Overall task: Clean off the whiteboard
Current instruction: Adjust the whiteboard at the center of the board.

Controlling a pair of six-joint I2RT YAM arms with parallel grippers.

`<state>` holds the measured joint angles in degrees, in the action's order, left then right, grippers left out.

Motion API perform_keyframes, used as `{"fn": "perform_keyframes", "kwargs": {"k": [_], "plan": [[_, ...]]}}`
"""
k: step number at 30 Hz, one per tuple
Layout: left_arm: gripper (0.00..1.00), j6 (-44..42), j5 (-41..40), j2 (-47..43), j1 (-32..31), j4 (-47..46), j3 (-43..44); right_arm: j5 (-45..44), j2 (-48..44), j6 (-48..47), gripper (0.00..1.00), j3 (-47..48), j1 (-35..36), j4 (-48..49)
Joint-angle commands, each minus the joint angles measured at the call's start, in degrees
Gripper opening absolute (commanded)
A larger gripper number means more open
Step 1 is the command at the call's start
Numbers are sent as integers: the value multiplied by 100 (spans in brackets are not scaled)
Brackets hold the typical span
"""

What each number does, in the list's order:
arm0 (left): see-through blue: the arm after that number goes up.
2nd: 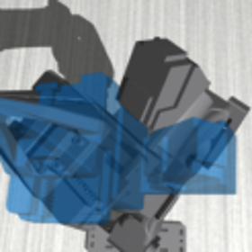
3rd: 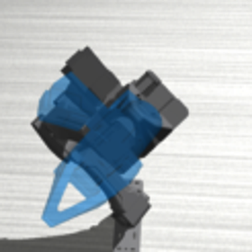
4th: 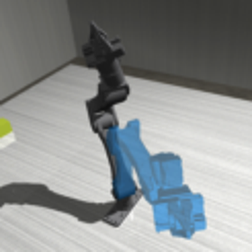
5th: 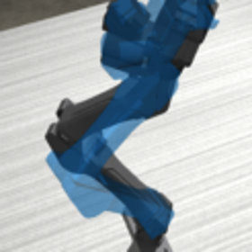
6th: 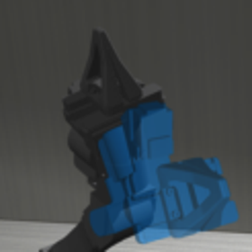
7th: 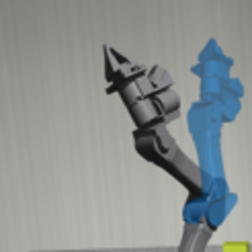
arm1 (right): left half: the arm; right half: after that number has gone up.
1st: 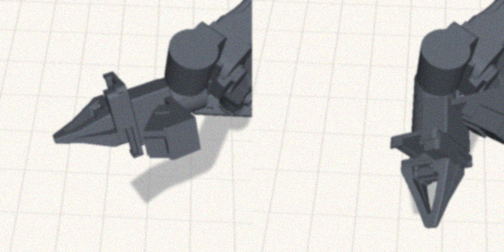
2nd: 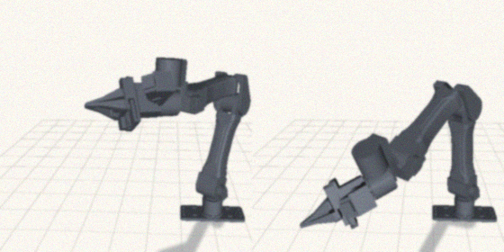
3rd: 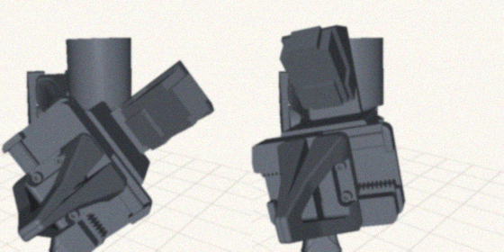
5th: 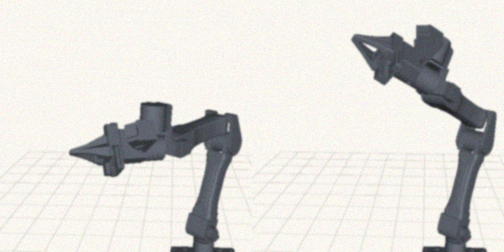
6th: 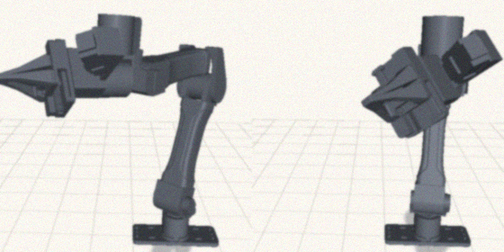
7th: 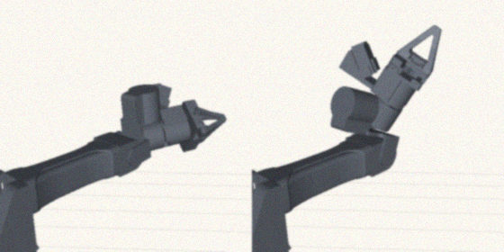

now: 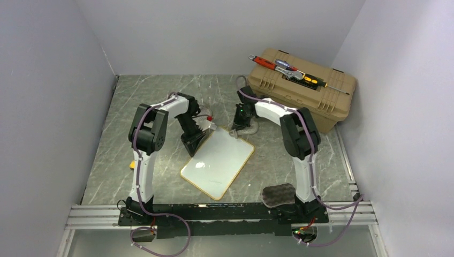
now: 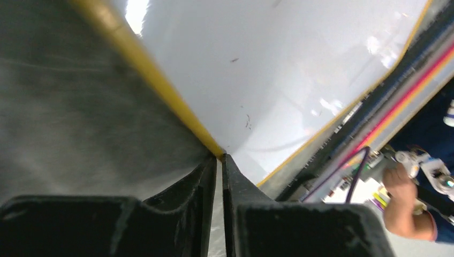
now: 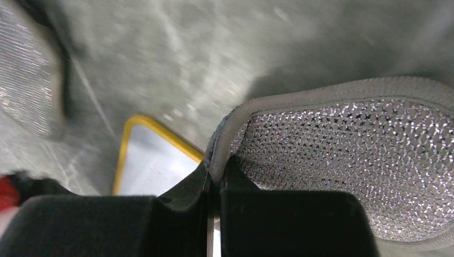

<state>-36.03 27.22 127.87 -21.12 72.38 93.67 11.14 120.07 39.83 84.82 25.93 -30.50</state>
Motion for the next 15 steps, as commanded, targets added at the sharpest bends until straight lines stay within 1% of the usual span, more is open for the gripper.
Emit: {"fn": "perform_keyframes", "kwargs": {"k": [1,3,4,8,10,12,15], "plan": [[18,-545,365,63,40,14,-403,-184,857,-134,0,1008,345,-50],[18,-585,709,-93,154,160,-463,-239,907,-168,0,1392,436,-287],[19,-551,837,-177,256,147,-493,-277,793,-147,0,1409,458,-311],[20,-189,1143,-665,862,-329,-548,-476,-96,53,0,649,425,-37],[23,30,1253,-926,1099,-723,-678,-433,-528,148,0,229,363,139],[25,141,1454,-1159,1240,-1005,-859,-390,-865,217,0,-131,301,280],[27,347,1621,-1366,1251,-1320,-1048,-290,-957,267,0,-454,202,397]]}}
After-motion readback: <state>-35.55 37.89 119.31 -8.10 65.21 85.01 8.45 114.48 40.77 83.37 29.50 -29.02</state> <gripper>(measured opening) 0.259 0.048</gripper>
